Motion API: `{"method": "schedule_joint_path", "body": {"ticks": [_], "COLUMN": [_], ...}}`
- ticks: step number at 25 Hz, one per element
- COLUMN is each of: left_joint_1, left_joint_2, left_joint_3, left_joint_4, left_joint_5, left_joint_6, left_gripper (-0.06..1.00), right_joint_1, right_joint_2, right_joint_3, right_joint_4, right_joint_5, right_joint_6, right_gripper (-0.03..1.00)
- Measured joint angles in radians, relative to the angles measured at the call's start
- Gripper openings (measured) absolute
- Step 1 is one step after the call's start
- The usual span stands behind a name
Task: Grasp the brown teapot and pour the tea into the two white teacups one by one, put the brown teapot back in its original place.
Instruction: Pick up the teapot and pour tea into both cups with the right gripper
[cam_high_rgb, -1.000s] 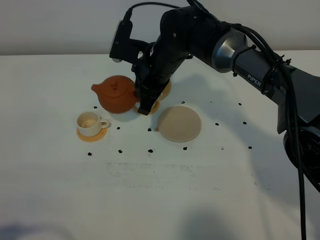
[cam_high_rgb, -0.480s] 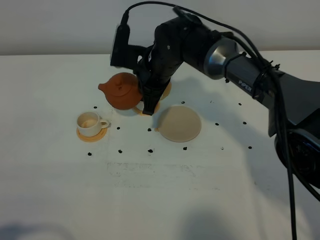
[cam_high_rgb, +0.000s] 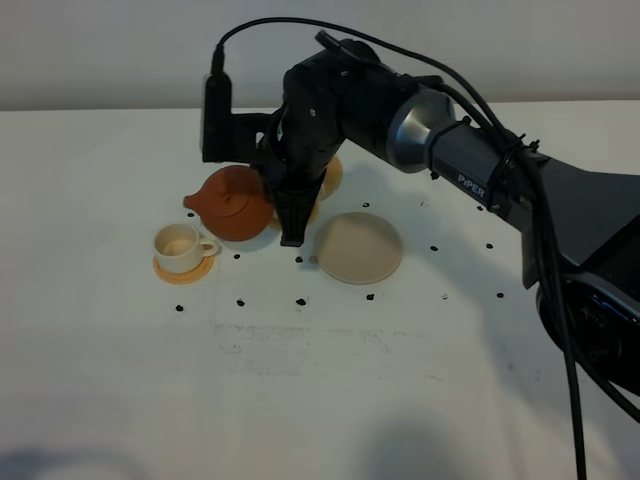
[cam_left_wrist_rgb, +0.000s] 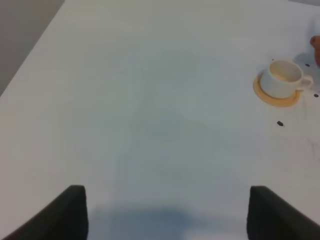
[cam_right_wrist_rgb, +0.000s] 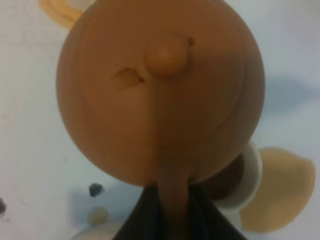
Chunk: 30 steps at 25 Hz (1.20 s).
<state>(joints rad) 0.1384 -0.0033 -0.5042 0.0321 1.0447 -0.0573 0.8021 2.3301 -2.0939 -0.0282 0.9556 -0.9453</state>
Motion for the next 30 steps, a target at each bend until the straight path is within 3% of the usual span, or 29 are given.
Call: {"method": "schedule_joint_path", "body": {"ticks": [8,21,30], "left_joint_1": [0.0,0.0,0.0], "left_joint_2": [0.0,0.0,0.0], "left_joint_3": [0.0,0.0,0.0], "left_joint_4": [0.0,0.0,0.0], "left_joint_5": [0.0,0.0,0.0], "left_joint_6": [0.0,0.0,0.0], "left_gripper": [0.67,0.67,0.67], "right_joint_1": [0.006,0.007,0.049], "right_joint_2": [0.016,0.02,0.02], "right_joint_3": [0.0,0.0,0.0], "right_joint_4": [-0.031,-0.167,-0.218], "right_joint_5": [-0.023,-0.045,-0.047], "right_joint_6": [-0.006,-0.001,-0.01], "right_gripper": [0.09,0.09,0.09]}}
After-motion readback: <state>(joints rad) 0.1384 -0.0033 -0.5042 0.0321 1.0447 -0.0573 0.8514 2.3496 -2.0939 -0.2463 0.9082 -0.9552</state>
